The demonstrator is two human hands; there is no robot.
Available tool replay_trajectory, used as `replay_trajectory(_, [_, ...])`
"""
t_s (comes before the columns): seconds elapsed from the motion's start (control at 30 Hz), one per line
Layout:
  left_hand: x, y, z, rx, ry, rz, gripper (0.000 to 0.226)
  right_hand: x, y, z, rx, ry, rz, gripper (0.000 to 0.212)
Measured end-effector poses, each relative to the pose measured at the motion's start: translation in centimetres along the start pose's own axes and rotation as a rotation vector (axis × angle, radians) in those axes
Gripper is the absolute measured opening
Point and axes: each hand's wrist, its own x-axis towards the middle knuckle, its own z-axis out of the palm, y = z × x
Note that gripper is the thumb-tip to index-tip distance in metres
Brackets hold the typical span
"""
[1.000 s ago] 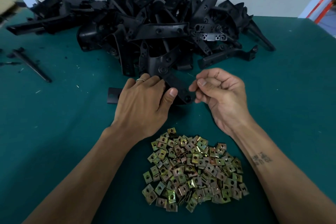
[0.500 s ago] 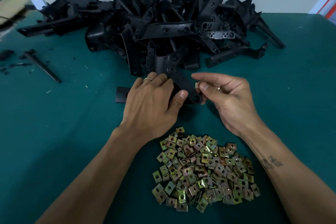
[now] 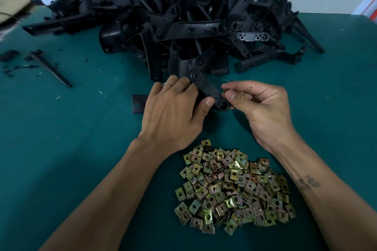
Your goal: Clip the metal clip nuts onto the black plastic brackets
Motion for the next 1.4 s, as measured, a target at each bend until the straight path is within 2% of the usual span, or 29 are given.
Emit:
replay_trajectory(0.27, [0.0,0.1,0.0,0.026,-0.015,-0.029,0.064,-0.5,0.1,0.9,-0.210,0.077,-0.100,0.024])
replay_trajectory(0.53, [0.1,0.1,-0.1,0.045,-0.022,-0.032,0.064,-0.7,0.2,1.6,-0.127,0.139,-0.053,0.024])
replay_trajectory(0.83, [0.1,-0.2,0.1,0.016,0.001,-0.044,0.055,-0.6,-0.4,0.4,-0.127,-0.073,-0.024,0.030])
replay_trajectory(1.07, [0.0,-0.3,0.0,-0.022,0.064,-0.040,0.051,-1.0,0.1,1.2,-0.369,-0.058,-0.042,0.041])
replay_trajectory(1.3, [0.0,-0.3,0.2,-0.155,0.164,-0.011,0.052,-0.9,0.2,1.9,-0.444,0.037,-0.306,0.041])
replay_trajectory(1.4, [0.0,-0.4,0.4,-0.126,0.140,-0.014,0.055,-0.9,0.2,2.1,-0.472,-0.014,-0.309,0.033])
